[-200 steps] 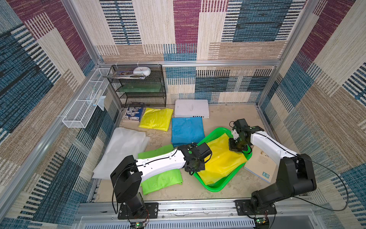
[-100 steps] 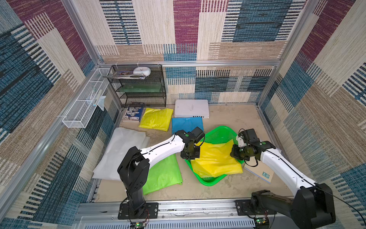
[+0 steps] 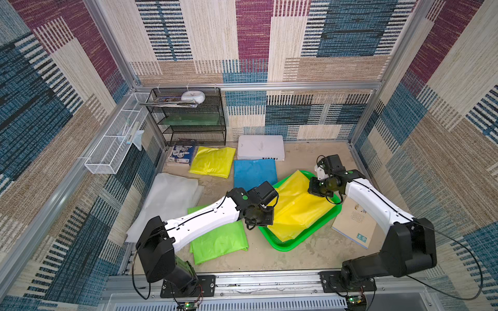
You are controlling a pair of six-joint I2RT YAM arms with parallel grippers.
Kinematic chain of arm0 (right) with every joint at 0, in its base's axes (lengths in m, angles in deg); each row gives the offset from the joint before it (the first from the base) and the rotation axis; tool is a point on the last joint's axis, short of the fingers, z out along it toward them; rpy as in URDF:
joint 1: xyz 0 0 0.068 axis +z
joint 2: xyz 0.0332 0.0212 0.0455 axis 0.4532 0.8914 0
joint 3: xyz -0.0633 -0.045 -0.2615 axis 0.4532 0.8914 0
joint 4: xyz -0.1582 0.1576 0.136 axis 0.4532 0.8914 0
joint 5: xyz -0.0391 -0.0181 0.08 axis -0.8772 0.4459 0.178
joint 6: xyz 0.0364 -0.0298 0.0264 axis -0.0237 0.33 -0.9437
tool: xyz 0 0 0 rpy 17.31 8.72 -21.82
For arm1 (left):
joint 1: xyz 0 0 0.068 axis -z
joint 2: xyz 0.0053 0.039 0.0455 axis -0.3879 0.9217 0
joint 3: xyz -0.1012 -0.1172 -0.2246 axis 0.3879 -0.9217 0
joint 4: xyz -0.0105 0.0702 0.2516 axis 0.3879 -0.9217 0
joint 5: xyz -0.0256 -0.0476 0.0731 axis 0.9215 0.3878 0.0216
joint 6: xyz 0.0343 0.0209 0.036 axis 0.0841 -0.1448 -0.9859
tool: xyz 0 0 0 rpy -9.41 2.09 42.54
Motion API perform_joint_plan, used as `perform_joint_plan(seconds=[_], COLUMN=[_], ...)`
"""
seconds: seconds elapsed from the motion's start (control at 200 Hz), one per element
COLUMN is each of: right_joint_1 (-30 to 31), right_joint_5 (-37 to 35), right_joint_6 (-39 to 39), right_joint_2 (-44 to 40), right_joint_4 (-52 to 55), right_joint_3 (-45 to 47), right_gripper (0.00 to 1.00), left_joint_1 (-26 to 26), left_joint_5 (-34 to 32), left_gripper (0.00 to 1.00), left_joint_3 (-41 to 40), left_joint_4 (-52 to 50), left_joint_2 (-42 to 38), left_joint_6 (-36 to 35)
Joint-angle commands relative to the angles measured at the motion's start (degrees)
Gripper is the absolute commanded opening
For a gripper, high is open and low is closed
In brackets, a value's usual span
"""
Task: Put the folded raincoat in the basket
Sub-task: Adjust the basket at the center of the board.
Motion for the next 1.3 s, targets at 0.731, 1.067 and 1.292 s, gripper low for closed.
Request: perform_joint_plan(seconds=[0.731,1.067,1.292], right_joint_1=[1.0,1.1,1.1], right_joint_5=[9.7,3.4,4.6], right_joint_6=[-8.5,-0.1,3.9], right_joint_2=[-14.6,-9.0,-9.7], right_joint_4=[-12.7,-11.2,-13.3], right_joint_3=[25.8,15.8,14.5], right_gripper=[0.00,0.00,0.00], left_joint_1=[-11.1,-7.9,-1.0], left_joint_5=[-1.6,-0.3,-6.6], left_gripper=[0.00,0.00,0.00], left_joint_3=[-7.4,-10.8,-10.9], left_joint_4=[-0.1,2.9,2.9], left_joint_2=[1.9,-1.1,-5.5], left_joint_6=[-9.1,-1.9,1.5])
